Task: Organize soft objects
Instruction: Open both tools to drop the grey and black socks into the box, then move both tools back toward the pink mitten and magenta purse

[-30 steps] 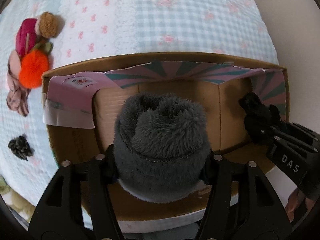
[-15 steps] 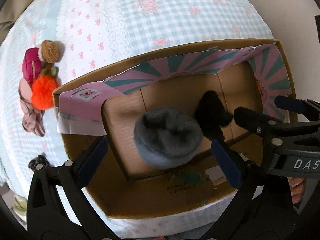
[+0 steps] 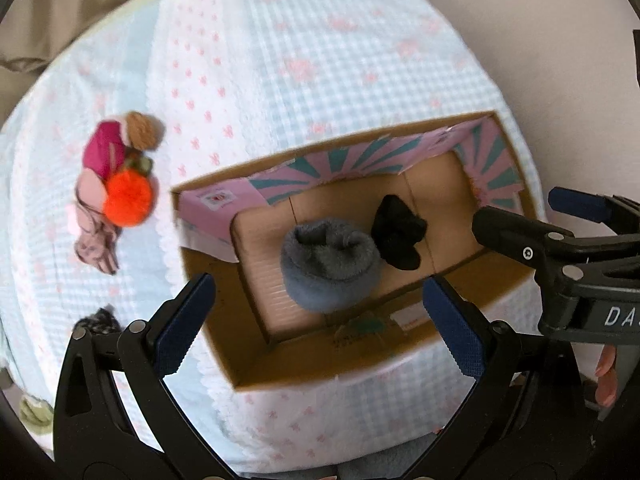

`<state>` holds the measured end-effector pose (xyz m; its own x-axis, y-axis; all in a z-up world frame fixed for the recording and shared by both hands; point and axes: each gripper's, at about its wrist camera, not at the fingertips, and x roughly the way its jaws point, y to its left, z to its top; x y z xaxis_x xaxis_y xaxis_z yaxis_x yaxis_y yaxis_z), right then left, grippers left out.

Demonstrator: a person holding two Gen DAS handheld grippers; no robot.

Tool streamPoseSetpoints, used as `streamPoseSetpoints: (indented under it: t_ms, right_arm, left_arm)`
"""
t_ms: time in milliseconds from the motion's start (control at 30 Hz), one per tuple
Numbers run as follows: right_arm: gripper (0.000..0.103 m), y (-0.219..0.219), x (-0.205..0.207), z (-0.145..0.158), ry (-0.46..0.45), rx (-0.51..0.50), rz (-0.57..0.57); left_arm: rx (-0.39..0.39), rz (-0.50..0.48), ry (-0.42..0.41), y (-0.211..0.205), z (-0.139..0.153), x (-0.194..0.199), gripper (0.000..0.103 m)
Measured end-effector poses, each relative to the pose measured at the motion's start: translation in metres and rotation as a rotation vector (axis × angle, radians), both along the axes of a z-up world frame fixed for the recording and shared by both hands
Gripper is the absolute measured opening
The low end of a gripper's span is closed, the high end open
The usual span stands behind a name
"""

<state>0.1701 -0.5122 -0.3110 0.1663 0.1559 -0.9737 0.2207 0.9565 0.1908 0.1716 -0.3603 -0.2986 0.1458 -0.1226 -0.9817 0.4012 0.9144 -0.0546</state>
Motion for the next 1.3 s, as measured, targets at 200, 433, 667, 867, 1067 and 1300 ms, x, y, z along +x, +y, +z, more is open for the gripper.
streamPoseSetpoints:
  t_ms: [200,433,667,867,1067,1300]
  right_arm:
    - [0.103,0.014,-0.019,0.057,-0.086,-0.022,-0.014]
    - [0.103,0.041,-0.049,0.126,-0.205,-0.106,0.031]
    - [0.103,0.081,-0.076,0.180,-0.363,-0.131,0.101]
    - [0.103,0.122,-0.076,0.206,-0.464,-0.117,0.200]
    - [0.103,0.163,-0.053,0.215,-0.518,-0.083,0.264]
    - [0.103,0.210,0.003,0.204,-0.524,-0.055,0.357]
  left_arm:
    - [-0.036,0.010,-0.118,0.020,0.059,-0.016,0.103]
    - [-0.058,0.080,-0.279,0.069,0.126,-0.044,0.103]
    - [-0.094,0.223,-0.406,0.138,0.172,-0.074,0.103]
    - [-0.080,0.320,-0.483,0.190,0.185,-0.086,0.103]
    - [-0.070,0.382,-0.516,0.228,0.178,-0.073,0.103]
    - [-0.106,0.359,-0.488,0.262,0.145,-0.039,0.102]
